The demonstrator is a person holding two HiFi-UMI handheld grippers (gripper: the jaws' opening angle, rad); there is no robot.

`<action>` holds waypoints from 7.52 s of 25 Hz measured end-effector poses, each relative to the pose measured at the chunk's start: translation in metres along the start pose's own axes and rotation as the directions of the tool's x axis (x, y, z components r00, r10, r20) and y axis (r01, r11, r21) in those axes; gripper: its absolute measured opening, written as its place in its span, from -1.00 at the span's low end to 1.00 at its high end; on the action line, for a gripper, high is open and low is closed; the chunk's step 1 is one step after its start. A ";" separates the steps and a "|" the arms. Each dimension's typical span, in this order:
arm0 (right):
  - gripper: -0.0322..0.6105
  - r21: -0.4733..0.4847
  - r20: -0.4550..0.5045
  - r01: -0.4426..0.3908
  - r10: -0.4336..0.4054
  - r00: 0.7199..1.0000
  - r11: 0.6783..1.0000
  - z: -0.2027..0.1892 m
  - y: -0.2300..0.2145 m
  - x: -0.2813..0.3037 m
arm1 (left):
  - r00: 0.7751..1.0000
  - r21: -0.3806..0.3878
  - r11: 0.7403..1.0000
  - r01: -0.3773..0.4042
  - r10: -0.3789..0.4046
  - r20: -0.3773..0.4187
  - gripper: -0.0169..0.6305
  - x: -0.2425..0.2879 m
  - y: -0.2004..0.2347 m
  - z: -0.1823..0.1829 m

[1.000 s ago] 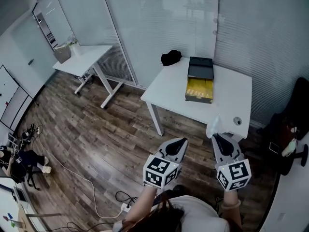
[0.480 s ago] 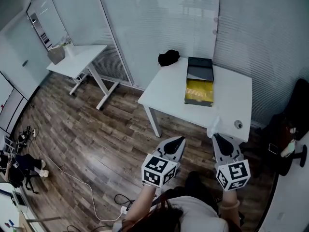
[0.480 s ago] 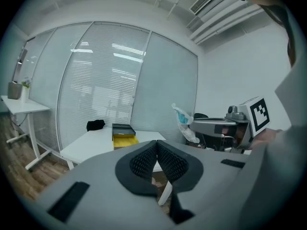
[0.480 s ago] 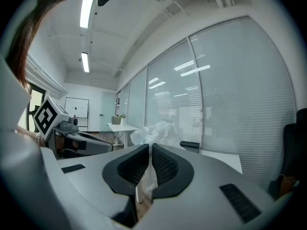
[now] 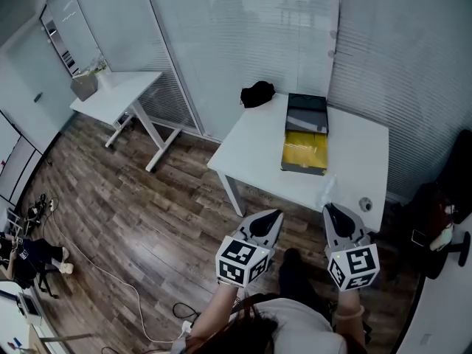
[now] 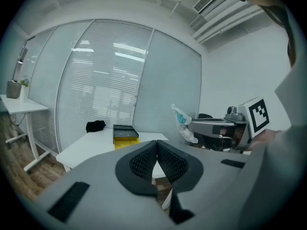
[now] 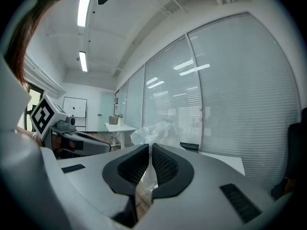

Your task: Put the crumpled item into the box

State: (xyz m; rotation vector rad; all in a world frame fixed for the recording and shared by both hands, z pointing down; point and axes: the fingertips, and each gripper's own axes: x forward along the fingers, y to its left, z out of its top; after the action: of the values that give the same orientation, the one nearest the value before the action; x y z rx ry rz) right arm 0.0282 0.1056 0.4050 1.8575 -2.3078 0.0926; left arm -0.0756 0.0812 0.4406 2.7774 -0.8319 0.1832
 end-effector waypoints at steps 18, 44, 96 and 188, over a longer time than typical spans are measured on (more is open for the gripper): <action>-0.77 0.031 -0.009 -0.047 0.047 0.999 0.998 0.015 -0.088 0.094 | 0.999 0.002 0.999 -0.042 0.042 -0.010 -0.89 0.111 0.053 0.044; -0.77 -0.051 -0.039 -0.150 0.148 0.988 0.987 0.012 -0.174 0.188 | 0.992 0.006 0.992 -0.124 0.124 -0.027 -0.89 0.216 0.089 0.064; -0.77 -0.355 -0.372 -0.368 0.231 0.899 0.859 -0.075 -0.161 0.333 | 0.997 0.033 0.997 -0.076 0.077 -0.022 -0.89 0.276 0.188 0.090; -0.77 -0.028 -0.252 -0.282 0.266 0.930 0.959 -0.058 -0.163 0.339 | 0.993 0.000 0.993 -0.120 0.120 -0.012 -0.89 0.274 0.202 0.086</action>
State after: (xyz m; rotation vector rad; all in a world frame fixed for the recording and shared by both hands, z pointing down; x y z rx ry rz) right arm 0.1229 -0.2469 0.5112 1.3936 -2.3459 0.2678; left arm 0.0445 -0.2487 0.4472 2.7235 -0.9968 0.2203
